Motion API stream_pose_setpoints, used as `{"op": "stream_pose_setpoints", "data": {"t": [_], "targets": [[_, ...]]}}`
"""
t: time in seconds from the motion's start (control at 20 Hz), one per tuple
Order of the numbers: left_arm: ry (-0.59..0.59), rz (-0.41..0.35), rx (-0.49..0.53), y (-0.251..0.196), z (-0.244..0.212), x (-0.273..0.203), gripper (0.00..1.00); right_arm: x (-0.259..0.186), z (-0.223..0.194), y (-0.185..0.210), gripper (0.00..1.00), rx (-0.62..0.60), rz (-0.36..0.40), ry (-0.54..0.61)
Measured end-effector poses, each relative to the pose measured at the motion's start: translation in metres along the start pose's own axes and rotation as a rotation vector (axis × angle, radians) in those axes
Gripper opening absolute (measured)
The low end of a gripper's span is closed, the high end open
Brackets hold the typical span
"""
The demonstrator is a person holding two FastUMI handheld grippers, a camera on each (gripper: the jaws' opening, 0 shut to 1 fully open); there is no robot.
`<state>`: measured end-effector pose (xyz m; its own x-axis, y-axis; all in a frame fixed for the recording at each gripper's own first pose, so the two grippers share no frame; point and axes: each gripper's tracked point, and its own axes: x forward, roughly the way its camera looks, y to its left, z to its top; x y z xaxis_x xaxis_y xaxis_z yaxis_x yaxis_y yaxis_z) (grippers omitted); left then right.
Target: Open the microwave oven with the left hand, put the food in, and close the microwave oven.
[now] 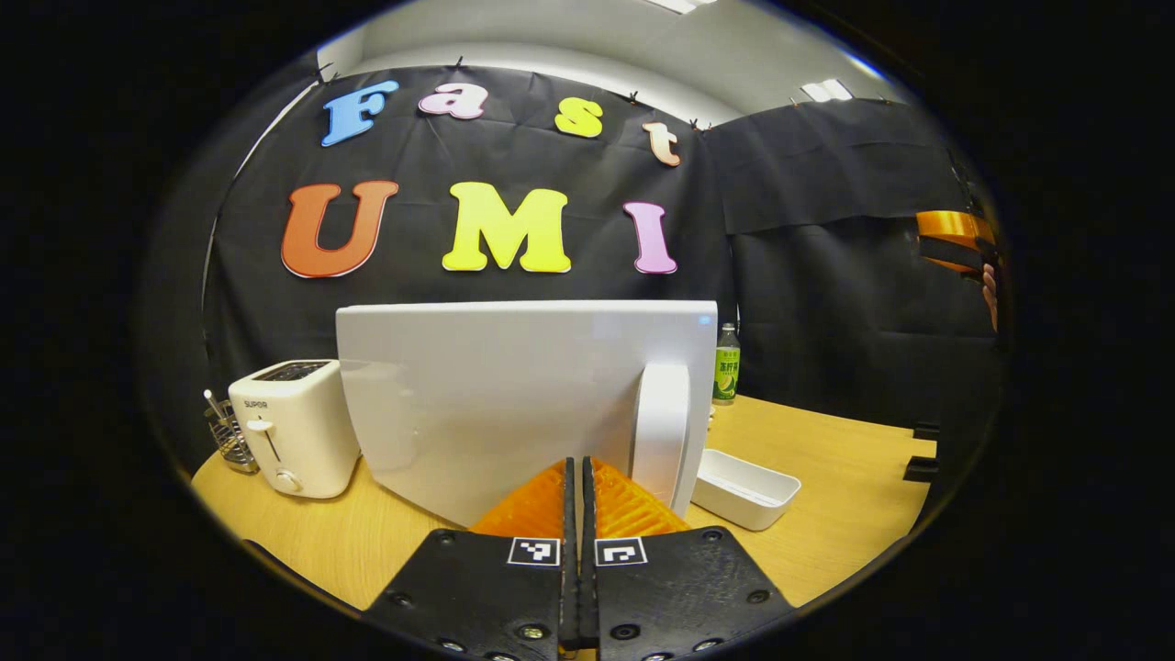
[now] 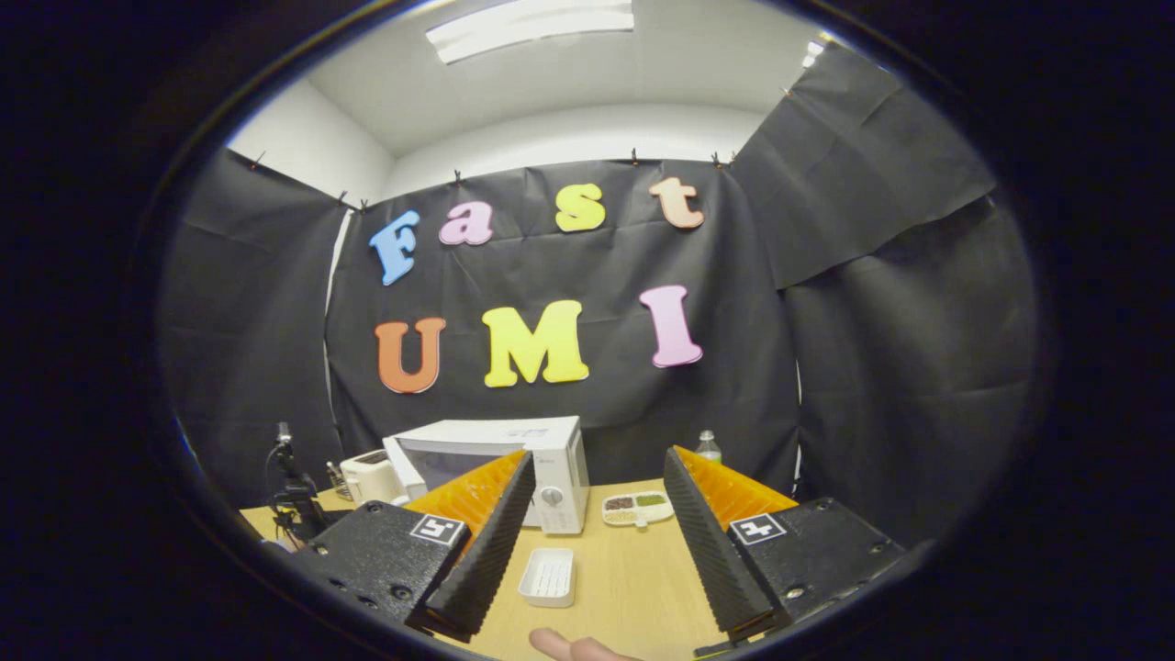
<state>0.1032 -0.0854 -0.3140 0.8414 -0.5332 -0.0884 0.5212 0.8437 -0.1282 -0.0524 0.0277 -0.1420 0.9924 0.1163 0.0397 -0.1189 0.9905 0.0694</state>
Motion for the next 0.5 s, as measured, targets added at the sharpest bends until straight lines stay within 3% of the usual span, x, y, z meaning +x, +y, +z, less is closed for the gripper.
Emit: {"op": "stream_pose_setpoints", "data": {"t": [0.5], "targets": [[0.018,0.034,-0.003,-0.006,0.004,0.078,0.0,-0.001,-0.006,-0.029,0.9,-0.011,-0.038,-0.002]]}}
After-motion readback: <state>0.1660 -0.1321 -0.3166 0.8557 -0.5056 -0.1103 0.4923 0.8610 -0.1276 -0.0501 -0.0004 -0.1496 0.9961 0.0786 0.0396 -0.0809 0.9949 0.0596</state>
